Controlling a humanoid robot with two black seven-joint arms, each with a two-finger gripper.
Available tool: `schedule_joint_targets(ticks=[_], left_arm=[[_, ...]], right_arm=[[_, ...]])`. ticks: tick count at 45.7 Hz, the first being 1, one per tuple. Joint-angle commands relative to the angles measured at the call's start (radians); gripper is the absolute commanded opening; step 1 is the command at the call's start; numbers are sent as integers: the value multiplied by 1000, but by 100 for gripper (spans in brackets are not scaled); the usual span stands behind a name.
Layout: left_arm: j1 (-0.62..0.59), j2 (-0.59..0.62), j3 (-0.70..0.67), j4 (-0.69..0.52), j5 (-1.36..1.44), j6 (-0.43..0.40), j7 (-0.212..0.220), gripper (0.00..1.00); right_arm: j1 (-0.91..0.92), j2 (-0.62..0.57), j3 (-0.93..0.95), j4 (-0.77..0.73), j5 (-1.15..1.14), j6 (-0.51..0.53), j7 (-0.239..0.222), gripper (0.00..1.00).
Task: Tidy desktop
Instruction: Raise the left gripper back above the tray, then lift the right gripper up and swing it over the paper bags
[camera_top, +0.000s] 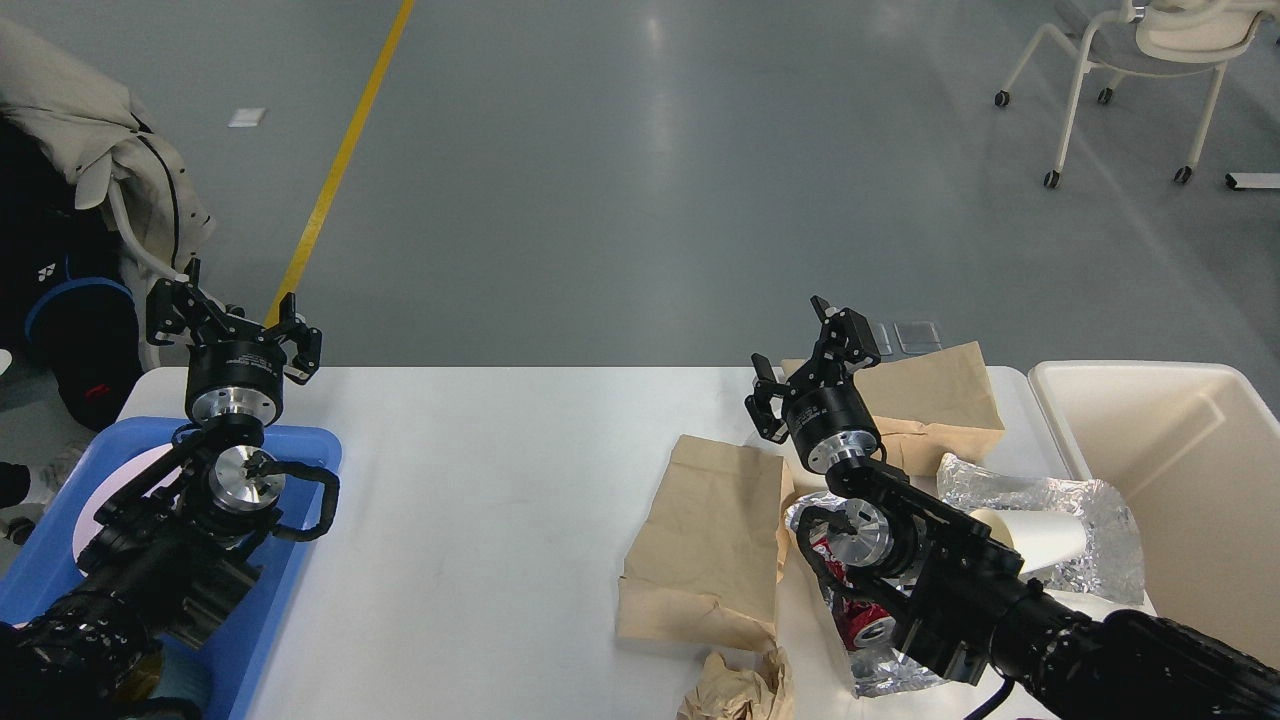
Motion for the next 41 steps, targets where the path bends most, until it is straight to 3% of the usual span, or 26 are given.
schedule_joint_targets(ticks=[1, 30, 41], left_arm=[[0, 0, 0, 0, 0, 0, 0, 98], [0, 0, 0, 0, 0, 0, 0, 98], [0, 0, 0, 0, 0, 0, 0, 98]], right_arm=[[0, 0, 0, 0, 0, 0, 0, 100], [17, 5, 0, -20, 6, -9, -9, 100], [135, -28, 15, -54, 218, -14, -18, 100]])
